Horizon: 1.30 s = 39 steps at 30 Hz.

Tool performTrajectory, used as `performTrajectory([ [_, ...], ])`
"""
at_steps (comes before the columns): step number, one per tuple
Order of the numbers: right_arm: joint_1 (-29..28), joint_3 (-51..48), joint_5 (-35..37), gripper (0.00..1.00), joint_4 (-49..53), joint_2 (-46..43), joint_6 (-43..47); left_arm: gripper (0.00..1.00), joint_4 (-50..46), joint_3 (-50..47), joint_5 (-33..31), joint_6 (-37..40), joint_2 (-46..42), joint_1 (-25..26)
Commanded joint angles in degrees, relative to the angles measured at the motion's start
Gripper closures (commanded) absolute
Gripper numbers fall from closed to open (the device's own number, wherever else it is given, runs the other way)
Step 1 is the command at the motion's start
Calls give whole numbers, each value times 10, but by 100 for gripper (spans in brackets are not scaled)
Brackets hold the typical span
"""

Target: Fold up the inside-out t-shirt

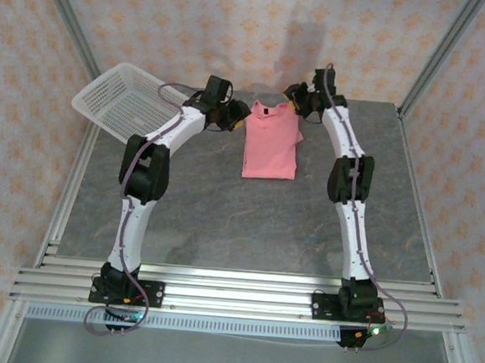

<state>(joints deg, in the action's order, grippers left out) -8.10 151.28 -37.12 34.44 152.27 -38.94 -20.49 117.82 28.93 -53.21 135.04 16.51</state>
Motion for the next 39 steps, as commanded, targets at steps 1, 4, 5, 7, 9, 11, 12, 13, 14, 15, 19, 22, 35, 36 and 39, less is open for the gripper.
performTrajectory([
  [1, 22, -87, 32, 49, 95, -120, 134, 54, -30, 77, -13, 30, 53, 0],
  [4, 25, -154, 33, 35, 89, -149, 177, 53, -28, 123, -16, 46, 88, -2],
  [5, 25, -154, 34, 34, 95, -145, 185, 53, -10, 125, -13, 45, 94, -3],
  [7, 26, -130, 36, 33, 116, -119, 192, 52, 32, 123, -7, 37, 109, -6],
  [9, 26, -96, 28, 32, 133, -87, 193, 50, 54, 129, -8, 33, 125, -7],
  [11, 25, -68, 16, 31, 141, -58, 188, 50, 55, 151, -9, 35, 147, -8],
  [12, 25, -59, 12, 31, 141, -45, 185, 50, 43, 172, -12, 34, 163, -7],
  [13, 25, -55, 8, 30, 139, -36, 180, 50, 26, 191, -14, 35, 174, -7],
  [14, 25, -53, 1, 26, 134, -27, 177, 49, 15, 209, -20, 34, 189, -7],
  [15, 24, -53, -4, 24, 128, -20, 172, 46, 13, 219, -23, 31, 199, -7],
  [19, 17, -52, -30, 25, 121, 4, 161, 45, 46, 228, -22, 10, 224, -5],
  [22, 6, -55, -50, 29, 125, 21, 161, 46, 52, 247, -6, -9, 246, -2],
  [35, -30, -63, -102, 64, 104, 50, 127, 71, 51, 184, 23, -27, 232, 12],
  [36, -29, -61, -101, 72, 103, 49, 126, 77, 54, 177, 24, -26, 226, 11],
  [39, -23, -47, -101, 85, 108, 47, 120, 100, 33, 176, 28, -28, 217, 3],
])
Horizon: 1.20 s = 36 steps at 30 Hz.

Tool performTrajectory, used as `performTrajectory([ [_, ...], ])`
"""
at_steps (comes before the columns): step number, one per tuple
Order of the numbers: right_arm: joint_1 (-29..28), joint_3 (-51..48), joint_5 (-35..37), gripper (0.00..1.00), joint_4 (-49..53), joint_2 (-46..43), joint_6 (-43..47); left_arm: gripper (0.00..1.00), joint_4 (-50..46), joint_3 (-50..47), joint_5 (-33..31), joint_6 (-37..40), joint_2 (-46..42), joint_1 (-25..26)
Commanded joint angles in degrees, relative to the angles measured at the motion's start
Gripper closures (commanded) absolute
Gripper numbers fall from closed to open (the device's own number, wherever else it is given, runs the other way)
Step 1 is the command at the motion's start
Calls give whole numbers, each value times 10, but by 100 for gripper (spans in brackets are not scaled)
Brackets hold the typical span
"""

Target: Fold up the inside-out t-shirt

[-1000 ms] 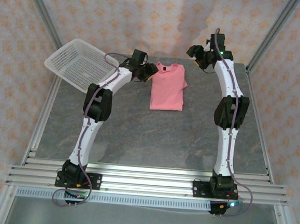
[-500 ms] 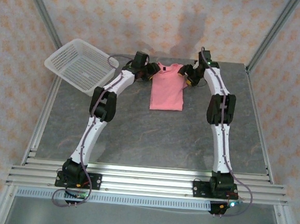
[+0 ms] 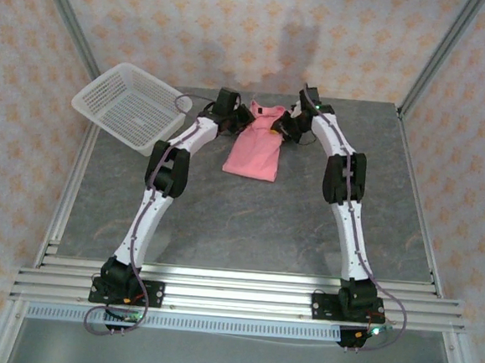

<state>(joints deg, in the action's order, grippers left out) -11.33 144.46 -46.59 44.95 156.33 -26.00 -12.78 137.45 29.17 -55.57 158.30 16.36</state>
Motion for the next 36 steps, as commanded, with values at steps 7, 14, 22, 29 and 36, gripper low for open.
performTrajectory([
  [7, 20, -24, -2, 100, 62, -48, 55, 100, 7, -214, 30, 20, -155, -19],
  [14, 10, -317, -32, 100, -8, -215, 109, 100, 126, -492, 70, 0, -321, -11],
  [22, 0, -463, -41, 100, -51, -311, 111, 100, 41, -577, 39, 85, -410, 31],
  [29, 0, -463, -42, 100, -36, -300, 118, 44, -54, -587, -80, 140, -462, 29],
  [36, 0, -431, -36, 100, -16, -282, 125, 55, -40, -570, -29, 115, -418, 35],
])
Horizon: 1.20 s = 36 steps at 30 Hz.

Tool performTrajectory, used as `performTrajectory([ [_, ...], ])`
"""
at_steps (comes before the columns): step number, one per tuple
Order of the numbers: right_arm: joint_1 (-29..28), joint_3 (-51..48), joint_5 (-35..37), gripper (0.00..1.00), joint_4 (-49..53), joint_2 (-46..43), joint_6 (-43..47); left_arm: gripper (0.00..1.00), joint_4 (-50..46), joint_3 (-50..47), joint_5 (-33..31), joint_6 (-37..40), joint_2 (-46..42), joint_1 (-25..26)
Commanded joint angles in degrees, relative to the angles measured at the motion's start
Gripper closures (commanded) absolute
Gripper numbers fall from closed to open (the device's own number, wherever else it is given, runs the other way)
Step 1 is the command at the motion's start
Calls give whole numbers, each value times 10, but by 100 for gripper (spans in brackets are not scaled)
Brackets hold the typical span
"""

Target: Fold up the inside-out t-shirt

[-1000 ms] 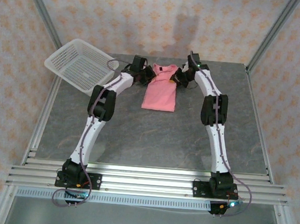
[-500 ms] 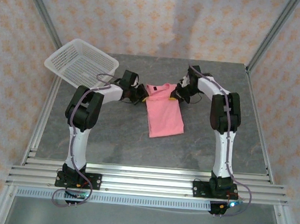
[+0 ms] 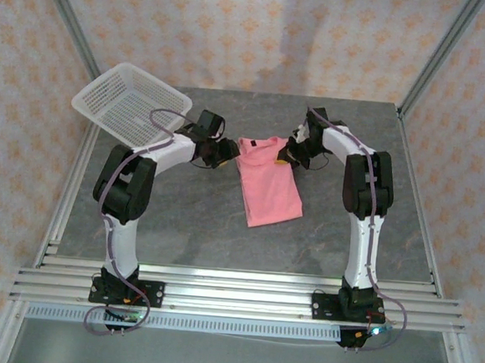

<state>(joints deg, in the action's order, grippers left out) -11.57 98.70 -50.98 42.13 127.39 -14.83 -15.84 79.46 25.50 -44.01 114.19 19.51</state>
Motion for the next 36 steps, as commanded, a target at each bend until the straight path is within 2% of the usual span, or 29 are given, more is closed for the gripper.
performTrajectory([
  [1, 3, 30, 8, 100, 12, 10, 13, 55, 3, 12, 16, -7, 30, 4],
  [5, 3, 41, 9, 100, 16, 16, 10, 57, 57, 30, 47, -42, 60, 10],
  [10, 2, 46, 9, 100, 20, 19, 11, 58, 78, 50, 50, -64, 92, 17],
  [15, 1, 42, 8, 100, 20, 20, 9, 73, 109, 44, 43, -81, 96, 19],
  [17, 1, 39, 10, 100, 21, 17, 10, 75, 100, 55, 37, -73, 96, 19],
  [21, 1, 31, 10, 100, 18, 14, 9, 74, 93, 75, 38, -70, 113, 19],
  [27, 0, 27, 11, 100, 12, 11, 5, 58, 43, 92, -3, -50, 117, 18],
  [31, 0, 28, 12, 100, 12, 10, 4, 56, -25, 115, -39, -21, 118, 18],
  [36, -1, 25, 13, 100, 8, 13, 1, 58, -22, 139, -18, -28, 140, 19],
])
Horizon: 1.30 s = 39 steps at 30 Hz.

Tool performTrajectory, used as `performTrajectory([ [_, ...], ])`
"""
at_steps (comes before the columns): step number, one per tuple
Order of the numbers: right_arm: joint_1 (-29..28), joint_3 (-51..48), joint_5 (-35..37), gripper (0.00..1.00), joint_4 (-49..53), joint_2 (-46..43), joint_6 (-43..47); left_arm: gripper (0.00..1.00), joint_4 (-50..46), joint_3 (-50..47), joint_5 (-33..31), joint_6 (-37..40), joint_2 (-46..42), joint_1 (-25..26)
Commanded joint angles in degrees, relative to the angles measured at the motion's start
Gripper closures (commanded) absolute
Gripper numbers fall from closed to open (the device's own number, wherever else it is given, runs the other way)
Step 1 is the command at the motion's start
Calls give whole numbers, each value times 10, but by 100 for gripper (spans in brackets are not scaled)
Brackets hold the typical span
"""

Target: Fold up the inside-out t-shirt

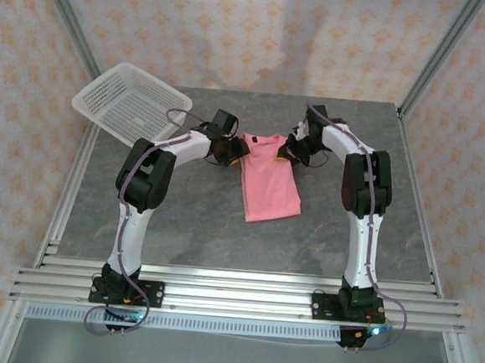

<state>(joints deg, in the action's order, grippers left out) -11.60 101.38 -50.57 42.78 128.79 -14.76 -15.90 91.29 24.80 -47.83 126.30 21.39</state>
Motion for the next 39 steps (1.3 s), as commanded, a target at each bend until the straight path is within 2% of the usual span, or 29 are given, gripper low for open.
performTrajectory([
  [1, -1, -1, 8, 100, 1, 0, -2, 59, -7, 24, -1, 4, 25, 2],
  [8, -1, 5, 8, 100, 2, 3, -4, 64, 43, 54, 32, -31, 57, 7],
  [16, -1, -4, 9, 100, 2, 1, -3, 100, 44, 44, 24, -33, 54, 5],
  [20, -2, -25, 12, 100, 8, -12, 6, 100, 57, 7, 31, -29, 25, -3],
  [24, -2, -83, 14, 100, -7, -53, 7, 100, 124, -83, 64, -43, -28, -7],
  [28, -2, -150, 11, 100, -31, -103, -10, 100, 233, -181, 105, -106, -85, 0],
  [30, -2, -158, 3, 100, -43, -124, -28, 100, 260, -196, 108, -126, -111, 1],
  [34, -2, -78, 21, 100, -60, -137, -75, 100, 228, -119, 94, -126, -132, -9],
  [39, 3, 188, 106, 100, -21, -88, -75, 100, 184, 91, 99, -133, -89, -40],
])
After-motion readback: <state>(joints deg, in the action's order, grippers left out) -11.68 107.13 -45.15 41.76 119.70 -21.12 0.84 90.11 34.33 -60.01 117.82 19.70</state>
